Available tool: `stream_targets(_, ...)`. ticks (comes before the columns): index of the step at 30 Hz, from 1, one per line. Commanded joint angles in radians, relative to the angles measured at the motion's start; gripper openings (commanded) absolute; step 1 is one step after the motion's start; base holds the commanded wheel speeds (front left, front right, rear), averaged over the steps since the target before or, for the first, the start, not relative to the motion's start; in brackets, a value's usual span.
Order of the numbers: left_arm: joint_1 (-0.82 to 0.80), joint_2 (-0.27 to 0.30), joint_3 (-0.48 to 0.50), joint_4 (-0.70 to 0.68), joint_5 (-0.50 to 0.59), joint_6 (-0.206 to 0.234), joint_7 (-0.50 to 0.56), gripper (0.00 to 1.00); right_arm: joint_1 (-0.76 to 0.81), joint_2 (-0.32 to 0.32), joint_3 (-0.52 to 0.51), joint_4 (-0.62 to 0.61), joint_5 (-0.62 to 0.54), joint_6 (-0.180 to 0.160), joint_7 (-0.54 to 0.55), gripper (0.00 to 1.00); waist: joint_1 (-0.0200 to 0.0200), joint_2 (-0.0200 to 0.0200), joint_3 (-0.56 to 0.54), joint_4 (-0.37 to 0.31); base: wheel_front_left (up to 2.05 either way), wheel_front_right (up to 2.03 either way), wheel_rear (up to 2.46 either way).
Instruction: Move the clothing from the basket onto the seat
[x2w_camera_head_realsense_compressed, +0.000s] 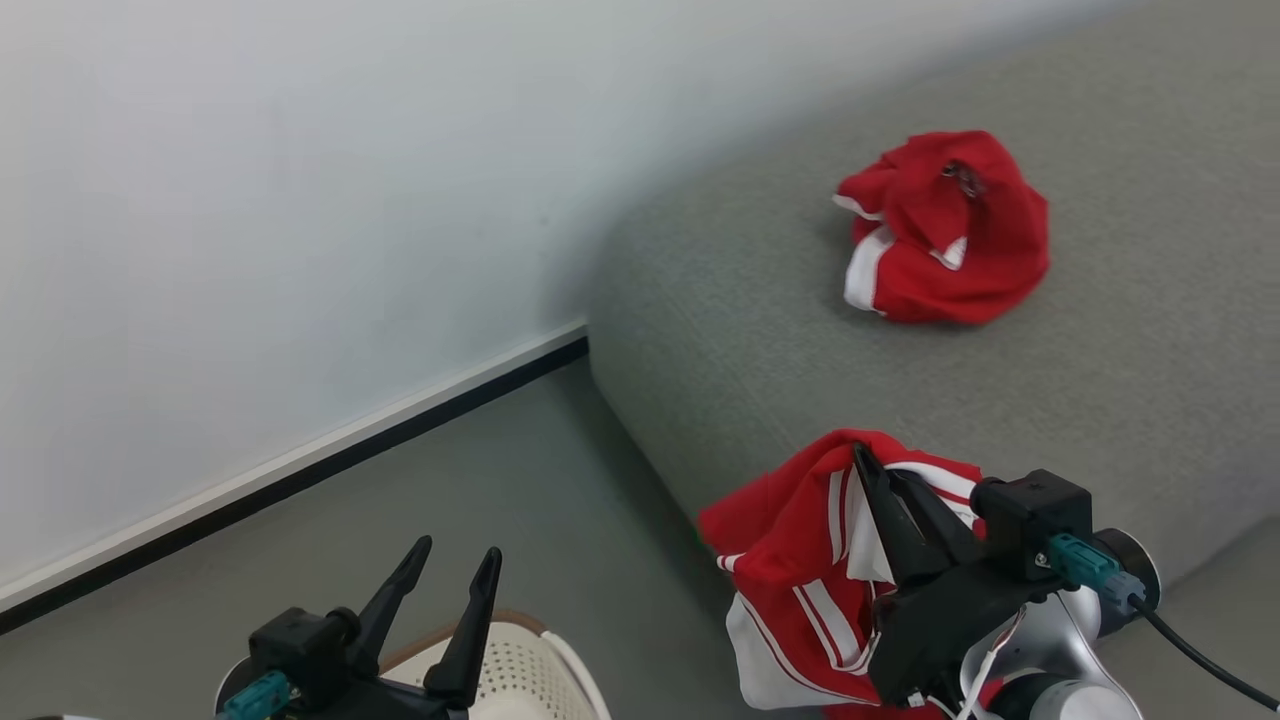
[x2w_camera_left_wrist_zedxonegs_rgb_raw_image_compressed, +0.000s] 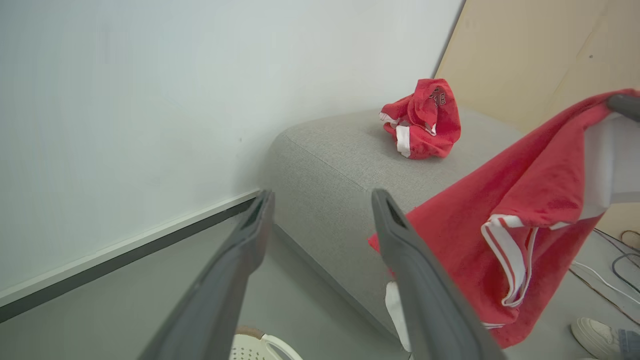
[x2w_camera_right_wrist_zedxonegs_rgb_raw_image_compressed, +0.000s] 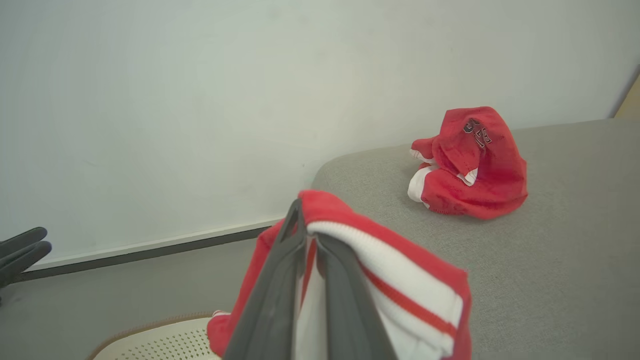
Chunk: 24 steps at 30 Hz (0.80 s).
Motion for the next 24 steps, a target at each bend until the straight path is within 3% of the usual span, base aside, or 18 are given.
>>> stream_targets(1,0.010,0.004,0.001,-0.002,0.002,0.001,-0.004,1.00,0.014,0.001,0.003,-0.006,0.009,0.000,-0.005,0.00,0.0000,-0.0001,0.016,-0.056,0.00,0.00,0.00)
stream_targets(19,-0.004,-0.008,-0.026,-0.012,-0.007,-0.010,0.021,1.00,-0.024,0.008,-0.024,0.034,0.026,0.000,-0.009,0.00,0.0000,-0.0001,0.040,-0.077,0.00,0.00,0.00)
stream_targets(24,-0.029,-0.016,-0.047,-0.039,0.014,-0.006,0.037,1.00,-0.129,-0.046,-0.029,0.084,0.040,0.000,0.008,0.00,0.0000,-0.0001,0.087,-0.045,0.00,0.00,0.00)
